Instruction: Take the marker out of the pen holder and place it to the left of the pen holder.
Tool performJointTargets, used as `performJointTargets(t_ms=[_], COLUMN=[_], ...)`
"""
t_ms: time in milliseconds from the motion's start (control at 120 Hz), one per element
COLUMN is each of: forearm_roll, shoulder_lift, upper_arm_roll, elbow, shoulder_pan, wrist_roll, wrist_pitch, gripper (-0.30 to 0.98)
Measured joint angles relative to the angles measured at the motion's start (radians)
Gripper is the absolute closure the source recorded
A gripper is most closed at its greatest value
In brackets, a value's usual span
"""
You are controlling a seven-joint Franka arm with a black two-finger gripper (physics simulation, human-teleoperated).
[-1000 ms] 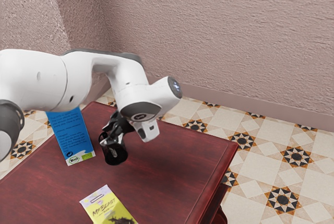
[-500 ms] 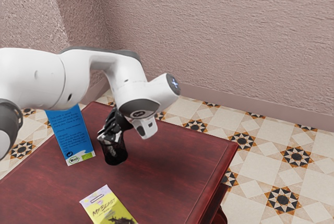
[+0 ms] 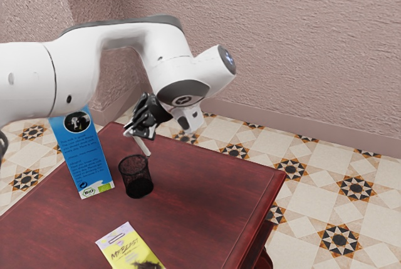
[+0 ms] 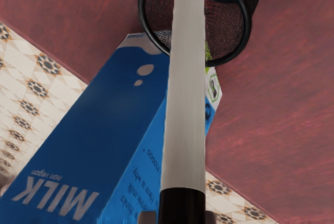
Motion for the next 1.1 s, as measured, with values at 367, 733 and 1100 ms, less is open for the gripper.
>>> performJointTargets(t_ms=[367, 733, 1100], forearm_roll=[0.047, 0.05, -0.016], shoulder_lift=[0.065, 0.204, 0.262], upper_arm_roll=[-0.102, -0.126, -0.133], elbow=[0.068, 0.179, 0.193], shoulder_pan=[0.068, 0.24, 0.406], wrist_roll=[0.035, 0.128, 0.278], wrist_pitch=[-0.002, 0.21, 0.346], gripper=[0.79, 0.79, 0.79])
